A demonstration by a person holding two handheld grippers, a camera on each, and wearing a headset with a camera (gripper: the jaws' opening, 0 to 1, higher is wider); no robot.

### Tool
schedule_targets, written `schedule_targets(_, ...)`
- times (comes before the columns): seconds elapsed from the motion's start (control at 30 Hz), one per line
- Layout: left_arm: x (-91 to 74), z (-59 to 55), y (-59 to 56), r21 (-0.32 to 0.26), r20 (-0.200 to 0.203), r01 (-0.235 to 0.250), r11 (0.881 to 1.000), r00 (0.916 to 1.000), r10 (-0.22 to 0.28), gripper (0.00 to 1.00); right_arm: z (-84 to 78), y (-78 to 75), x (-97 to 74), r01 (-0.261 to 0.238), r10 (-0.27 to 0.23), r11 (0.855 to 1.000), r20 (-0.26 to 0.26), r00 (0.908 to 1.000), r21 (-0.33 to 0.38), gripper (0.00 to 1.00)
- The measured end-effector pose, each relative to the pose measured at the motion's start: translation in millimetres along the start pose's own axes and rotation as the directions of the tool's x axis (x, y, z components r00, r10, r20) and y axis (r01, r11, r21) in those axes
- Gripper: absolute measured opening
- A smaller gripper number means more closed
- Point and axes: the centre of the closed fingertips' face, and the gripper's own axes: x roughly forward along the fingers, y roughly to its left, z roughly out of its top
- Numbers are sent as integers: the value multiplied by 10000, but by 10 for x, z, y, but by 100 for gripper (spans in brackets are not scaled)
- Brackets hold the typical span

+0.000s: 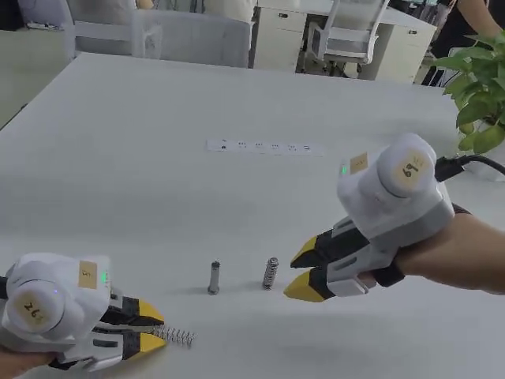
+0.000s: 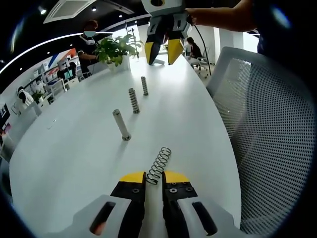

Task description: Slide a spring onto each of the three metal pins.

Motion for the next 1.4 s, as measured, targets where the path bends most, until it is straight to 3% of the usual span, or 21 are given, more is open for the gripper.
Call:
schedule_targets(0.27,-49,86,-7,-234,383,-87,9997,9992,96,5,31,118,77,-341,342,9993,92,9994,-132,21)
schedule_targets(0.43,-110,255,4,-540,1045,-179,9984,9942,235,5,122,239,144,-634,642,9975,257,9976,-297,21)
schedule_targets(0.7,-179,526,-21,-471,1761,-302,9984,9836,380,5,287,377,265,-988,1014,9933,423,9939,-606,21)
schedule_targets(1.0,-214,729,-47,-377,2209,-396,9985,9742,469,5,338,464,386,-1244,1276,9896,414,9910,-724,21)
schedule_targets(1.4,-207,875,-92,-384,2516,-423,9984,9665,507,5,346,484,441,-1288,1324,9892,489,9900,-697,21)
